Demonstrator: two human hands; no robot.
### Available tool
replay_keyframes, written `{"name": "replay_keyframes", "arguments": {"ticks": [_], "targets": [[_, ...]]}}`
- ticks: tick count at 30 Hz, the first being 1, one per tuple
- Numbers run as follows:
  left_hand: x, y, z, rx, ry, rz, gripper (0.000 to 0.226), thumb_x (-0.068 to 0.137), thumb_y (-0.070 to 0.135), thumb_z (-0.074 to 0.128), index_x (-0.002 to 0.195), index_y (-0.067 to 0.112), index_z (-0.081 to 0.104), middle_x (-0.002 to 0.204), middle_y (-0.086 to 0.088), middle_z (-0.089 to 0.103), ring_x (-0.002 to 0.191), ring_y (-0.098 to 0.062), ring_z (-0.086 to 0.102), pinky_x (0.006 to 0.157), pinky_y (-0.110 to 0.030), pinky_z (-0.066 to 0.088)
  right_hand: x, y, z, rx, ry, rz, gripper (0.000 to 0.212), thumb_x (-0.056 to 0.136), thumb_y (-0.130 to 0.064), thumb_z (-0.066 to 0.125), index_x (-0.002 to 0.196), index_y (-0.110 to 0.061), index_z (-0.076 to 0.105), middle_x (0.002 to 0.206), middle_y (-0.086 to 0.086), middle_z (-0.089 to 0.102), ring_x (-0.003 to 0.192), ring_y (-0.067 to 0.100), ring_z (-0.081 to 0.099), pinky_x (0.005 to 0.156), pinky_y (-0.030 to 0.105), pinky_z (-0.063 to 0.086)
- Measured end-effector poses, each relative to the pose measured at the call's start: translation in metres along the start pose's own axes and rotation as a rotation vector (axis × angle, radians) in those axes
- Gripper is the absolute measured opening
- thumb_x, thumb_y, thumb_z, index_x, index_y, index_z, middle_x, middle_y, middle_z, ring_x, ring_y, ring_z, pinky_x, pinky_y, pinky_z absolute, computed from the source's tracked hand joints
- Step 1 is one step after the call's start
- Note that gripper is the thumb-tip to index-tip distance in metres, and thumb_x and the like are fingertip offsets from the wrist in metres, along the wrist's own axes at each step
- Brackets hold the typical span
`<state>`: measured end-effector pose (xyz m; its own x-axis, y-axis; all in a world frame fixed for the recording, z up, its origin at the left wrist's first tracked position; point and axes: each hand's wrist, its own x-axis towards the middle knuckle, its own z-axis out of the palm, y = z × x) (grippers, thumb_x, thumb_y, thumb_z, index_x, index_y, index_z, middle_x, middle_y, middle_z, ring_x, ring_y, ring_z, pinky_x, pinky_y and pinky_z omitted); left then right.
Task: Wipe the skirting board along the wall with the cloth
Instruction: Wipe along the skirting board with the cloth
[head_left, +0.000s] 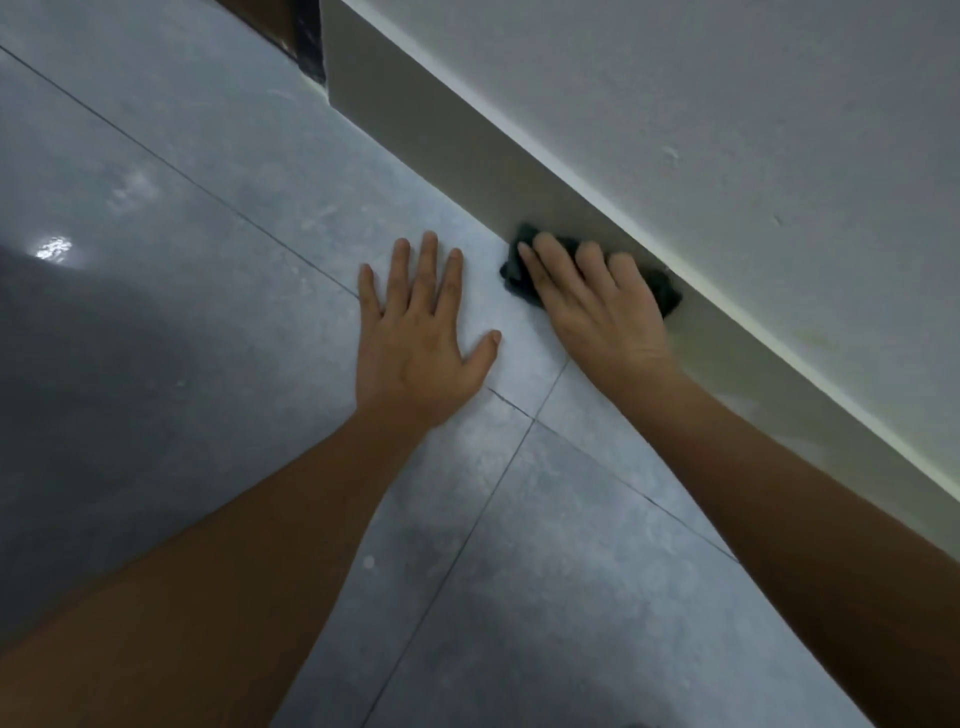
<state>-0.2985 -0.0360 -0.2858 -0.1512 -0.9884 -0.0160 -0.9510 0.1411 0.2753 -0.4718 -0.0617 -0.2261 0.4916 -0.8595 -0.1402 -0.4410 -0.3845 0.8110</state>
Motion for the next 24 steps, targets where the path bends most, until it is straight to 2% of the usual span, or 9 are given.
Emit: {"name": "replay_keyframes", "arguments": {"ticks": [3, 7, 11, 13, 16, 19, 24], "targets": [[0.004, 0.0, -0.002, 0.007, 0.008, -0.005, 0.082, 0.088, 0.063, 0.022, 0.153, 0.016, 0.006, 0.161, -0.011, 0.0, 0.147, -0.031, -0.002, 0.116, -0.053, -0.003, -0.037, 0.007, 0.021, 0.019, -0.043, -0.001, 0.067, 0.082, -0.019, 0.04, 0.148, -0.017, 0.03, 0.137, 0.005, 0.019, 0.095, 0.024, 0.031, 0.073, 0.032, 0.028], [0.003, 0.004, 0.0, 0.004, -0.001, 0.0, 0.081, 0.089, 0.064, 0.021, 0.153, 0.016, 0.005, 0.161, -0.01, -0.001, 0.147, -0.031, -0.003, 0.116, -0.053, -0.003, -0.069, 0.026, 0.027, 0.066, 0.042, 0.034, 0.069, 0.077, -0.012, 0.054, 0.144, -0.014, 0.039, 0.133, 0.007, 0.027, 0.091, 0.027, 0.035, 0.068, 0.034, 0.035], [0.009, 0.0, -0.003, 0.007, 0.02, -0.007, 0.082, 0.089, 0.063, 0.024, 0.153, 0.016, 0.008, 0.161, -0.011, 0.002, 0.147, -0.032, -0.001, 0.115, -0.053, -0.003, -0.025, 0.034, 0.005, 0.083, 0.236, 0.206, 0.059, 0.081, -0.012, 0.054, 0.139, -0.018, 0.046, 0.127, 0.005, 0.033, 0.086, 0.024, 0.041, 0.062, 0.03, 0.04], [0.005, -0.003, -0.002, 0.011, 0.022, -0.015, 0.082, 0.089, 0.063, 0.026, 0.153, 0.016, 0.009, 0.161, -0.012, 0.003, 0.147, -0.032, 0.0, 0.115, -0.053, -0.003, 0.006, 0.022, -0.006, 0.083, 0.262, 0.202, 0.063, 0.079, -0.012, 0.05, 0.141, -0.019, 0.042, 0.128, 0.006, 0.029, 0.088, 0.024, 0.035, 0.064, 0.03, 0.042], [0.001, -0.001, 0.001, 0.003, 0.012, -0.014, 0.082, 0.088, 0.063, 0.028, 0.153, 0.016, 0.011, 0.161, -0.012, 0.005, 0.147, -0.032, 0.001, 0.115, -0.054, -0.003, 0.019, 0.002, -0.007, 0.06, 0.156, 0.128, 0.065, 0.082, -0.018, 0.038, 0.146, -0.022, 0.033, 0.133, 0.004, 0.024, 0.091, 0.024, 0.03, 0.07, 0.027, 0.042], [0.003, 0.003, 0.0, 0.014, 0.006, 0.009, 0.082, 0.088, 0.063, 0.027, 0.153, 0.016, 0.01, 0.161, -0.012, 0.004, 0.147, -0.032, 0.001, 0.115, -0.054, -0.002, -0.007, -0.004, 0.006, 0.044, 0.04, 0.084, 0.064, 0.084, -0.021, 0.034, 0.148, -0.023, 0.031, 0.14, -0.003, 0.034, 0.092, 0.022, 0.029, 0.072, 0.026, 0.039], [0.003, 0.002, 0.0, 0.028, -0.006, 0.002, 0.081, 0.089, 0.063, 0.024, 0.153, 0.017, 0.005, 0.161, -0.011, 0.0, 0.147, -0.032, -0.002, 0.115, -0.055, -0.003, -0.062, 0.006, 0.03, 0.0, -0.026, 0.062, 0.067, 0.082, -0.021, 0.045, 0.147, -0.019, 0.032, 0.134, 0.004, 0.024, 0.091, 0.023, 0.032, 0.07, 0.031, 0.026]]}}
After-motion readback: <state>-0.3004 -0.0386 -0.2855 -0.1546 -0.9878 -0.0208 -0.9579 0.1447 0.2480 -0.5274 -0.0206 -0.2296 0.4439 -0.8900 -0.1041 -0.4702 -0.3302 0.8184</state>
